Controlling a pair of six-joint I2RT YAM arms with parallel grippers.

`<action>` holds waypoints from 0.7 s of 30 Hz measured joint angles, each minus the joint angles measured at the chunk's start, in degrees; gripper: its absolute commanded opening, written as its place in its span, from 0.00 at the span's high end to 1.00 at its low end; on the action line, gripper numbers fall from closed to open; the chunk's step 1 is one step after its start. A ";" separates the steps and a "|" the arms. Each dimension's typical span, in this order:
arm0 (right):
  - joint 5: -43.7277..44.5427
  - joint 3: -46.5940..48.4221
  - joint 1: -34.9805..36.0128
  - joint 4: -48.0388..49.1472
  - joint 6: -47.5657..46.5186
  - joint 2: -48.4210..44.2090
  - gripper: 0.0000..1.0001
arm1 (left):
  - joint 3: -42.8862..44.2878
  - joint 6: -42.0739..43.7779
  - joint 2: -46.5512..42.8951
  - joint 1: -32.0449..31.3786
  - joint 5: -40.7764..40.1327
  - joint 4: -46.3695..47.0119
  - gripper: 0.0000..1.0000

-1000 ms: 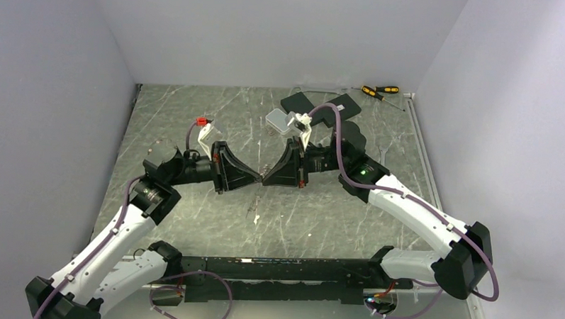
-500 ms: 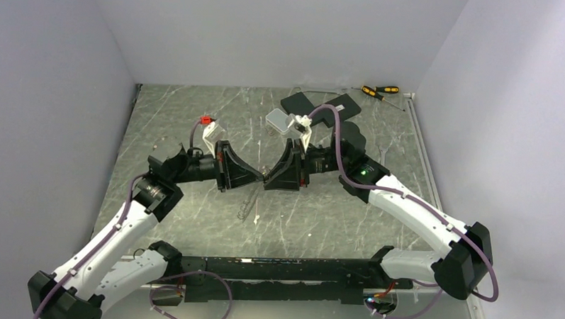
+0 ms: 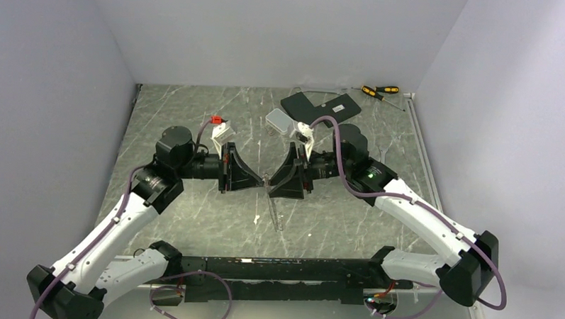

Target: Put the keys on the keyring

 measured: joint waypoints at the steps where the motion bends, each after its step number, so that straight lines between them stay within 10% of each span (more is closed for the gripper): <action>1: 0.35 0.13 0.02 -0.81 -0.68 -0.15 0.54 | 0.72 0.85 0.15 -0.02 0.33 -1.18 1.00; 21: 0.59 2.54 0.04 -3.54 -3.48 0.44 0.67 | 4.07 10.36 2.16 -0.02 3.32 -12.17 1.00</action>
